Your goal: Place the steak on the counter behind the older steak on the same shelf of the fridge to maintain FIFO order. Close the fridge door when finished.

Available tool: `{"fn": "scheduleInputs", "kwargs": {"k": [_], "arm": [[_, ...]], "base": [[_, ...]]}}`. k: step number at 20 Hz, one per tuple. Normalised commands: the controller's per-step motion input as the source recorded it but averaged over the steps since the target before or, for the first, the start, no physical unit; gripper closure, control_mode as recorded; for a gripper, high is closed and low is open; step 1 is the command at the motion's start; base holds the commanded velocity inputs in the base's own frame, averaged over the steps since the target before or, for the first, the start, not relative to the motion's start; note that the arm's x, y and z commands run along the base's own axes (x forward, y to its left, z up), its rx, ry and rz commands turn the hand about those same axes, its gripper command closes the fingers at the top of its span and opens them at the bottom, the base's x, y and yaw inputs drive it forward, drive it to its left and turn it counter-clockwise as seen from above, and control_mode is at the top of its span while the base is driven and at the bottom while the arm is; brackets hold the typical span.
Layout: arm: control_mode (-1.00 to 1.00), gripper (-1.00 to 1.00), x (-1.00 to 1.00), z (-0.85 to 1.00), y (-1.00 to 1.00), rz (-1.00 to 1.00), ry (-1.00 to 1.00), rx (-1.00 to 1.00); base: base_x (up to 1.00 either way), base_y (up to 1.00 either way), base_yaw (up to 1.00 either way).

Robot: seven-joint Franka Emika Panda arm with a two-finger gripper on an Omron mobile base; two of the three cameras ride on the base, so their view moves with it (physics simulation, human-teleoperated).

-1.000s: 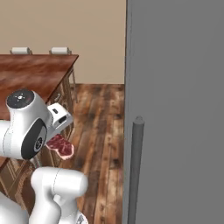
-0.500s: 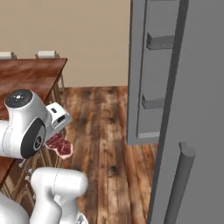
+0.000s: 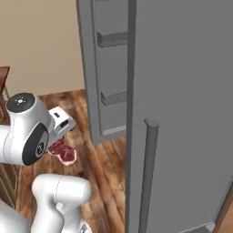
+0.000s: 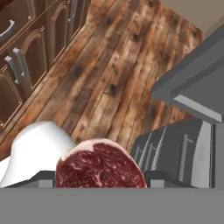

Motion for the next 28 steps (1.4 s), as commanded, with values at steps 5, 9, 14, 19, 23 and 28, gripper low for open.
{"fn": "scheduleInputs", "kwargs": {"k": [5, 9, 14, 19, 23, 28], "arm": [[1.00, 1.00, 0.00, 0.00, 0.00, 0.00, 0.00, 0.00], [1.00, 1.00, 0.00, 0.00, 0.00, 0.00, 0.00, 0.00], [1.00, 1.00, 0.00, 0.00, 0.00, 0.00, 0.00, 0.00], [1.00, 1.00, 0.00, 0.00, 0.00, 0.00, 0.00, 0.00], [1.00, 1.00, 0.00, 0.00, 0.00, 0.00, 0.00, 0.00], [1.00, 1.00, 0.00, 0.00, 0.00, 0.00, 0.00, 0.00]], "base": [[0.96, 0.10, -0.29], [0.98, 0.18, -0.36], [0.77, 0.17, -0.32], [0.10, -0.02, -0.61], [0.09, -0.21, -0.56], [0.31, -0.07, -0.56]]}}
